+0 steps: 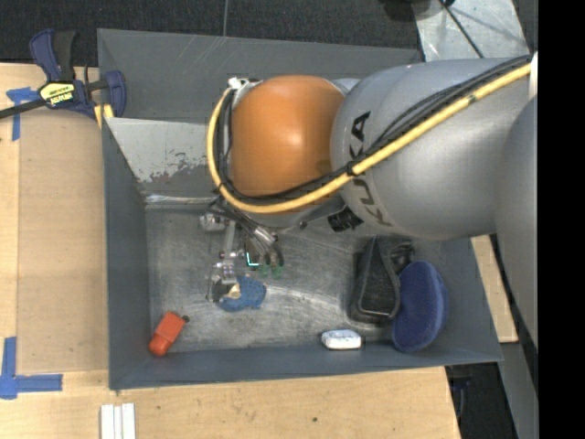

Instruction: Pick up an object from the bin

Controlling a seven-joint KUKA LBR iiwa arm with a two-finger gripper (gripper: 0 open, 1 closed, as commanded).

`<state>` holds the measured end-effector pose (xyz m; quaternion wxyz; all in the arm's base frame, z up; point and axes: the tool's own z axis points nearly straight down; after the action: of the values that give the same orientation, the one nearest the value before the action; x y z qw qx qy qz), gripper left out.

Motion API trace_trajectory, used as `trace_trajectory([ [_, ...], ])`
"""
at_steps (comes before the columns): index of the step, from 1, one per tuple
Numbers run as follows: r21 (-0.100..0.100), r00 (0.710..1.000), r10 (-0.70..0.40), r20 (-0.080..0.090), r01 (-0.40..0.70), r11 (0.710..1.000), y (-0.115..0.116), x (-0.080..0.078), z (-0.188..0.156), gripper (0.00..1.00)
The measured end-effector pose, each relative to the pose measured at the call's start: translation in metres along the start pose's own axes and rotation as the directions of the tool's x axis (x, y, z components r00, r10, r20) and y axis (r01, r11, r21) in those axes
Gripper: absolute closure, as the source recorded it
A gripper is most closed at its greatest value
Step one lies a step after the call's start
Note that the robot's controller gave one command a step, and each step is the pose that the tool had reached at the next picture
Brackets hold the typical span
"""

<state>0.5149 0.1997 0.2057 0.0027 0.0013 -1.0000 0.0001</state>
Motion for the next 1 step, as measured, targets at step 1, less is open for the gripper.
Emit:
trace_trajectory([
  [1,-0.002,0.962,-0.273,0.014,0.273,0.962,-0.0854,0.0089,0.1329,0.0],
])
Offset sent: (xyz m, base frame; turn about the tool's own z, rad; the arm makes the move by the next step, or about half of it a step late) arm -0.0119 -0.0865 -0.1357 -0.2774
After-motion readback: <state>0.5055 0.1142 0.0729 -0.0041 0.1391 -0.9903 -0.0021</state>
